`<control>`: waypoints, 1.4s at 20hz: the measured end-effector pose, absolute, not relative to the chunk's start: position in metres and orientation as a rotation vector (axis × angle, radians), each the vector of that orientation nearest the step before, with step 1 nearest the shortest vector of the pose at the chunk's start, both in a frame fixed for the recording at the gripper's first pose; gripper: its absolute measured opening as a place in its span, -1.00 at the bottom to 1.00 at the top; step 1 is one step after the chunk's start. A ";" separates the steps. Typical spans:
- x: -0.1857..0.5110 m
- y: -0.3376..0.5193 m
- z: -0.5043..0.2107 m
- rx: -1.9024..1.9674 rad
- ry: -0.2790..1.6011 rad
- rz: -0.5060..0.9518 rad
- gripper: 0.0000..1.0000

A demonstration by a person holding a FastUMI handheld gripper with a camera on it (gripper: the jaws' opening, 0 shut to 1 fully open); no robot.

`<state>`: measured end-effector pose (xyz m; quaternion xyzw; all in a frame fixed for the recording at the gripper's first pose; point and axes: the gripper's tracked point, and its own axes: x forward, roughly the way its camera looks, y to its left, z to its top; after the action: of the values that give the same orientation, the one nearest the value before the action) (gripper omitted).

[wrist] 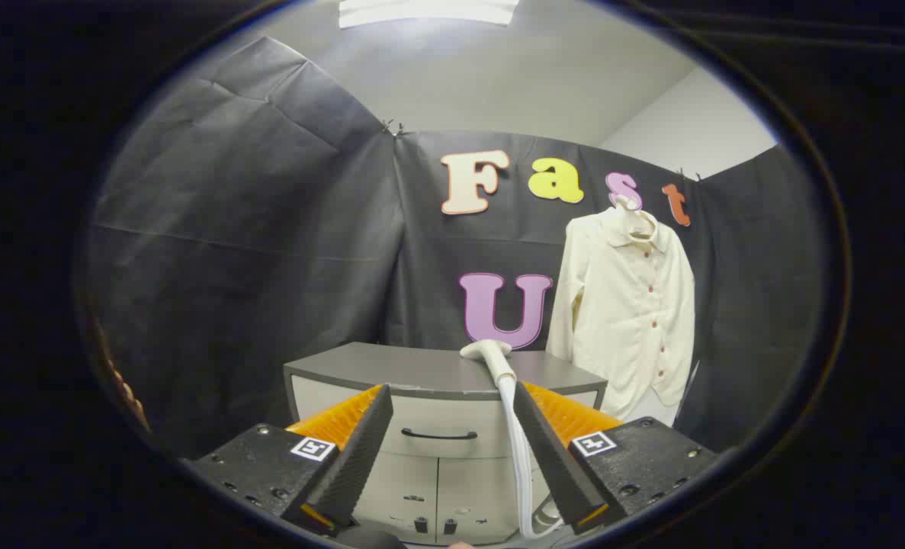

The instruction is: Iron the clothes twice with a garment steamer, once on the left side and once on the right side.

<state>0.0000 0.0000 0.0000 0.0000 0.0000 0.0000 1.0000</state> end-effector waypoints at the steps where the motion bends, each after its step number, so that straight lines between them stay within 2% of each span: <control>1: 0.000 0.000 0.000 -0.004 -0.001 0.001 0.94; 17: 0.002 -0.007 -0.005 0.005 0.005 -0.004 0.94; 28: 0.059 -0.032 -0.018 0.034 0.073 -0.020 0.94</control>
<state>0.0595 -0.0316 -0.0184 0.0168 0.0363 -0.0101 0.9991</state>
